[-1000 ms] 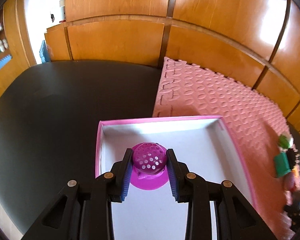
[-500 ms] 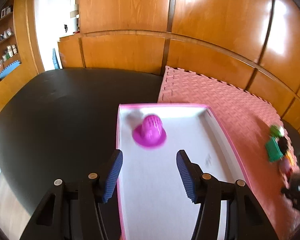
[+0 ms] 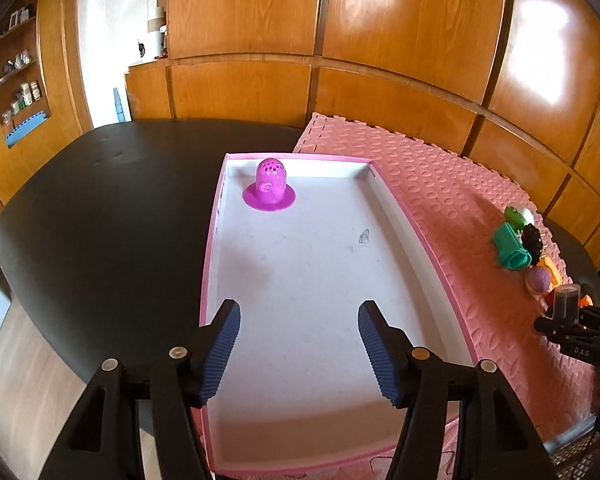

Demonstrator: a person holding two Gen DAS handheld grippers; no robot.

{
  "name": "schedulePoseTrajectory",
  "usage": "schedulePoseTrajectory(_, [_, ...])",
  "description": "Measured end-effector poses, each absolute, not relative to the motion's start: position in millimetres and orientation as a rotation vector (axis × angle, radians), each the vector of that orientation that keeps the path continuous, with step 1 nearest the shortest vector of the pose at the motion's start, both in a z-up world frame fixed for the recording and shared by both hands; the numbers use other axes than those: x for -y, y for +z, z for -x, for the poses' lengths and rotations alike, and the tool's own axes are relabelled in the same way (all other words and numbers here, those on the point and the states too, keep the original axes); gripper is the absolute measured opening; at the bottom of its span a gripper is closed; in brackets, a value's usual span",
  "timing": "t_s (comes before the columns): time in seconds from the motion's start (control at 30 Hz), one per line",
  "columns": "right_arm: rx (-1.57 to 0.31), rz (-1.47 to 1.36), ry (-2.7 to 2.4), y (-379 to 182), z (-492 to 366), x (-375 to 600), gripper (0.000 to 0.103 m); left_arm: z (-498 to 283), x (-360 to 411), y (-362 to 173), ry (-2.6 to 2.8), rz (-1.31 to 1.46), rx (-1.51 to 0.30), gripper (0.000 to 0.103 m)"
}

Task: Organize rigid objects
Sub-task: 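Carry the black cylinder with the right gripper toward the tray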

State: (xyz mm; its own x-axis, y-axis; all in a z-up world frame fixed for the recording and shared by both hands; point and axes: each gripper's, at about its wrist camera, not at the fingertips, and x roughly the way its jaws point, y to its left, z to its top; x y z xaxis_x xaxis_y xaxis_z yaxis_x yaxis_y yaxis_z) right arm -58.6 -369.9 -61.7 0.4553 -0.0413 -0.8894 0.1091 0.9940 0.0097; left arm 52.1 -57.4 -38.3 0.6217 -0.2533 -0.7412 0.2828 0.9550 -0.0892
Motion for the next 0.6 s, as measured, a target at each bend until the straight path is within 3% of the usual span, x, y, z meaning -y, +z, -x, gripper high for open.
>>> schedulePoseTrajectory(0.6, [-1.065, 0.006, -0.14, -60.8, 56.0, 352.1, 0.044, -36.9, 47.5, -42.1, -0.274, -0.034, -0.843, 0.066])
